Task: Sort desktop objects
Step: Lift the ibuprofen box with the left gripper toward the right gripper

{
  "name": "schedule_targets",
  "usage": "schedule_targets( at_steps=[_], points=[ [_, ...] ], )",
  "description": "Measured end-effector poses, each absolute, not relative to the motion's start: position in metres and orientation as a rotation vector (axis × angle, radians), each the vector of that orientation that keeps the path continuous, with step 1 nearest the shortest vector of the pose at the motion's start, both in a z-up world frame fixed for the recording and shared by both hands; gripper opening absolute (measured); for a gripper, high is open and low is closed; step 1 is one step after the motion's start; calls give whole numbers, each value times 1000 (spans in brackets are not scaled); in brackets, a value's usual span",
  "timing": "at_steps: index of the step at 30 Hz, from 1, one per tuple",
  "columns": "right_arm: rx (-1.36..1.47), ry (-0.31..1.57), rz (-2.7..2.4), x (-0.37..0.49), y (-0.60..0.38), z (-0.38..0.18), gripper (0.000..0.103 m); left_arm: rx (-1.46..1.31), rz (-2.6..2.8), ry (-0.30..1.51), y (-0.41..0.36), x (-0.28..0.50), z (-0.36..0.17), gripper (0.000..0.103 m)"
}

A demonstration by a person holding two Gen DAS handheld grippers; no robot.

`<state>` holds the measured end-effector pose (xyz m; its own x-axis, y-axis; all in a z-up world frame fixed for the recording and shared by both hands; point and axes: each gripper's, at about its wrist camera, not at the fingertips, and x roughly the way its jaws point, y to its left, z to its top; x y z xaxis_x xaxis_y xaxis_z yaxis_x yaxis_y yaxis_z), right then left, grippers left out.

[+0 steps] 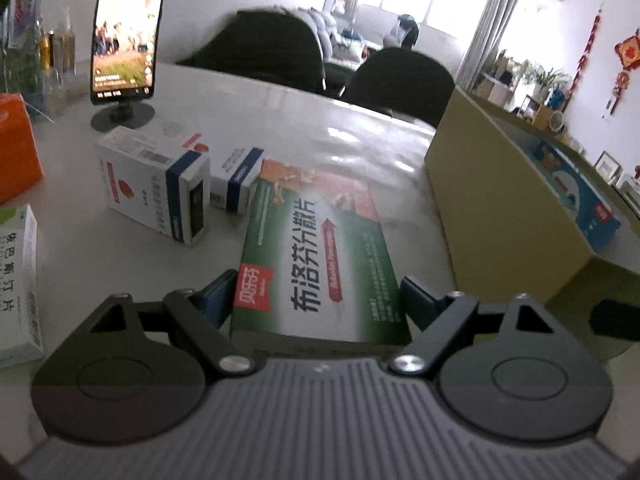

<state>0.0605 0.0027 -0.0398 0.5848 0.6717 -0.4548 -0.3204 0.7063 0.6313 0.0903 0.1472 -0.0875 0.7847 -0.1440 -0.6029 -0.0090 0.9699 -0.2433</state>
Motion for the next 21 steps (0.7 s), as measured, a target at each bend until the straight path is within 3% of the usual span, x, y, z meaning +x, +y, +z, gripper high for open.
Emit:
schedule_targets(
  at_steps=[9, 10, 12, 18, 20, 21],
  points=[
    [664, 792, 639, 64, 0, -61, 83, -336, -96, 560, 167, 48, -76, 81],
    [683, 798, 646, 64, 0, -63, 83, -364, -111, 548, 171, 44, -74, 32],
    [717, 811, 661, 65, 2, -66, 82, -435, -156, 557, 178, 40, -71, 22],
    [754, 861, 660, 69, 13, -77, 81, -407, -109, 624, 179, 44, -77, 30],
    [758, 868, 647, 70, 13, -80, 81, -404, -119, 639, 178, 46, -80, 47],
    [760, 872, 640, 70, 13, -82, 81, -407, -129, 647, 178, 47, -81, 49]
  ],
)
